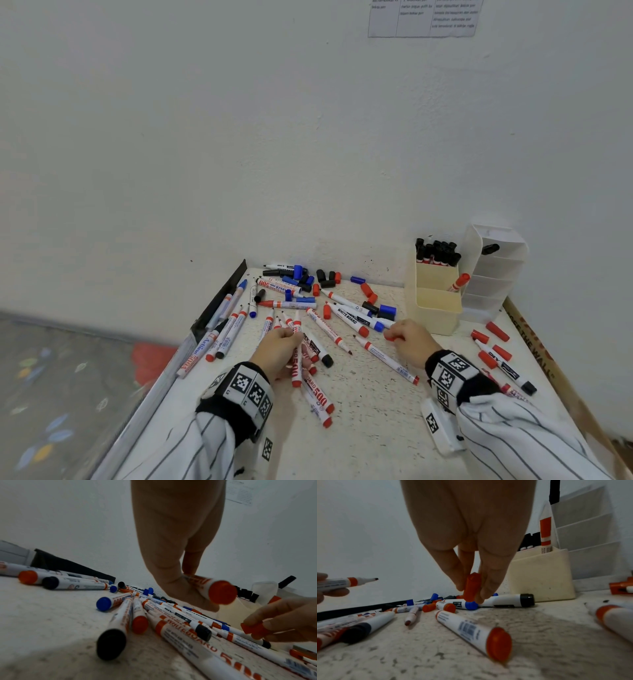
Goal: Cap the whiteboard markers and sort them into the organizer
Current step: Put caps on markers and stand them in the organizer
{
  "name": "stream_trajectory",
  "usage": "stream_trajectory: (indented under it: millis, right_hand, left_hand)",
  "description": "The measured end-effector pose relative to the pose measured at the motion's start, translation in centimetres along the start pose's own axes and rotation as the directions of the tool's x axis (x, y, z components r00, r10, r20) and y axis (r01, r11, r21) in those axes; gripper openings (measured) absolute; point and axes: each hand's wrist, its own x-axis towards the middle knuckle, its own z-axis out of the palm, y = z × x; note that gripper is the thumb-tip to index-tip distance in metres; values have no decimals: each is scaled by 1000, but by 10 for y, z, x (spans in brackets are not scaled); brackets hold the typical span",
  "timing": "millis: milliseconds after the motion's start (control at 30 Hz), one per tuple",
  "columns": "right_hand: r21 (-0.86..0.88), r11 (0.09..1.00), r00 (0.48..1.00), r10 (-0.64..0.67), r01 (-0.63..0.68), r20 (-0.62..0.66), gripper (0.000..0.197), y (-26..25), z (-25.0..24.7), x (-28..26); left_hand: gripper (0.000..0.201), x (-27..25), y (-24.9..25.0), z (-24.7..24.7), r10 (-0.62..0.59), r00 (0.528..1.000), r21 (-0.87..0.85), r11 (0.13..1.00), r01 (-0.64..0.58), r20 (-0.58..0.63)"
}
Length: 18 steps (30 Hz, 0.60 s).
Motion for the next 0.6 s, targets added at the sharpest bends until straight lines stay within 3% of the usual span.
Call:
stream_trajectory:
  millis: [133, 233, 333, 500, 600]
  right_hand:
    - [-29, 1000, 986, 17, -12, 168, 33, 0, 5, -1]
    - [-158, 987, 981, 35, -5, 190, 38, -1, 7, 4]
    - [-272, 960, 987, 103, -67, 123, 44, -6, 5, 7]
    - [-213, 975, 995, -73, 59, -61, 37, -36, 11, 13]
    - [-145, 975, 984, -157, 168, 85, 41, -68, 22, 30]
  left_hand:
    - [33, 6, -3, -6, -17, 999, 0, 1000, 17, -44]
    - [32, 8, -4, -9, -20, 998, 1, 1000, 20, -52]
    - [29, 9, -5, -12, -33, 998, 11, 999, 33, -54]
    - [37, 8, -5, -18, -31, 997, 30, 999, 34, -71]
    - [32, 7, -4, -23, -23, 997, 40, 999, 26, -69]
